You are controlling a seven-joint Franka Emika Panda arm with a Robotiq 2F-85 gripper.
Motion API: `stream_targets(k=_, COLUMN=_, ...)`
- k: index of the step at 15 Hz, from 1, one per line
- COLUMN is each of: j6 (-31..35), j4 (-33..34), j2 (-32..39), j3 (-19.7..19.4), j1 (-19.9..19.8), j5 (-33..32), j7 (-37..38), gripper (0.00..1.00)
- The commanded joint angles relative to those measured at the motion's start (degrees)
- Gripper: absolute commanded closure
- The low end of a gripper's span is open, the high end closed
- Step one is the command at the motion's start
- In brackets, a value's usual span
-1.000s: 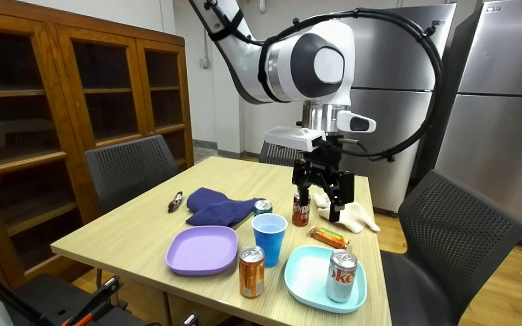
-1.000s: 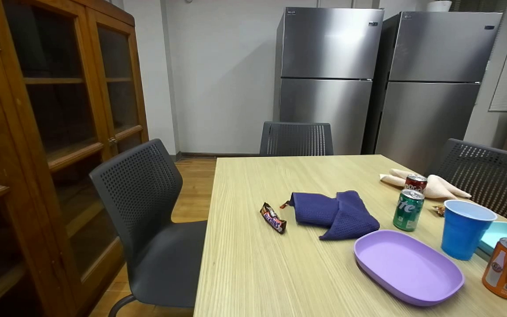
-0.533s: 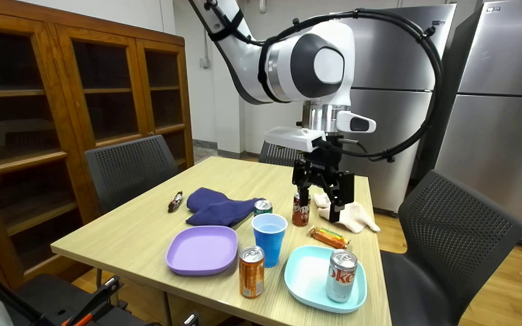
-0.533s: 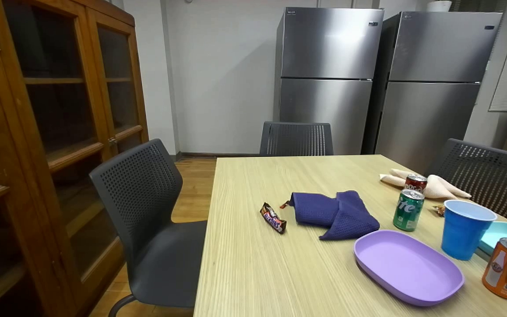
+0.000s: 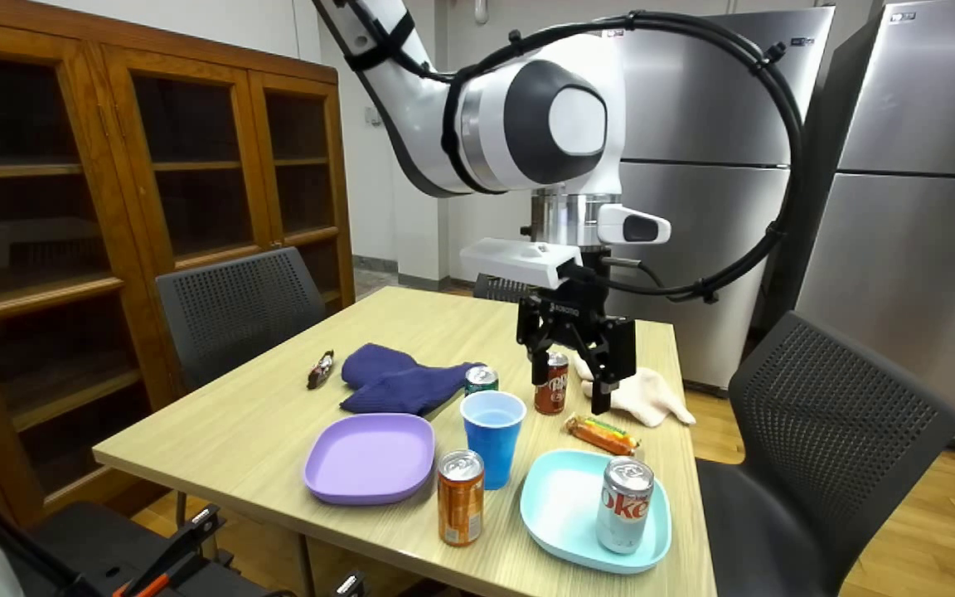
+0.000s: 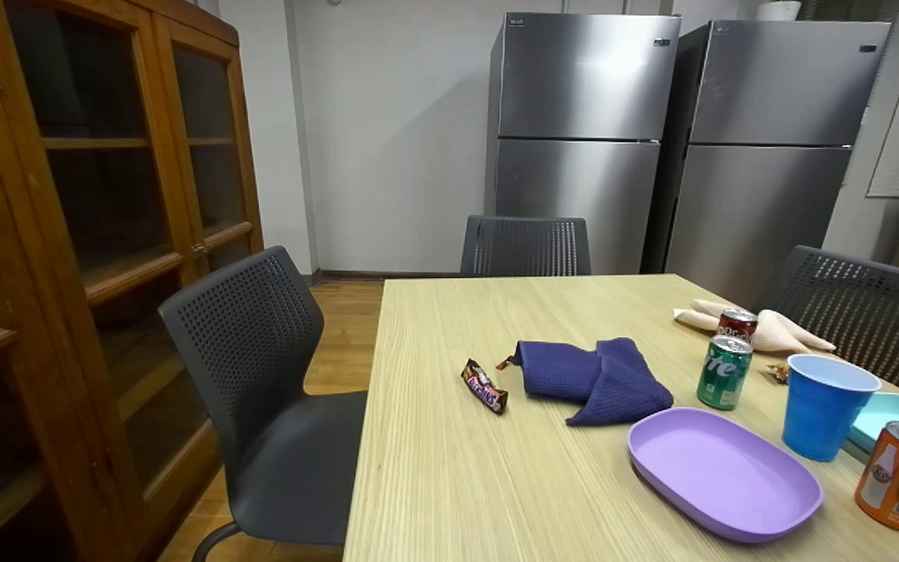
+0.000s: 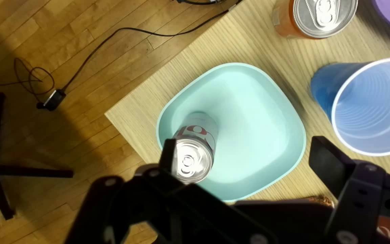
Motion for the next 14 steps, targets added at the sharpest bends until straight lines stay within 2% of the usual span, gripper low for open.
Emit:
stream_targets(k=1, j6=3.3, j4=-8.6, j2=-7.9, j3=0.9, j1=-0.9, j5=-1.9, j7=-3.9, gripper=0.0)
stream_targets(k=8, j6=3.8, j4=-16.3, j2=-13.7, j3=2.1, j1=-0.8, j5=-1.4, j7=-10.2, gripper=0.0)
stream_targets(k=14, j6=8.5, j4=-19.0, j2=-12.2, j3=4.2, j1=0.0, j5=-1.2, j7=-11.4, gripper=0.0)
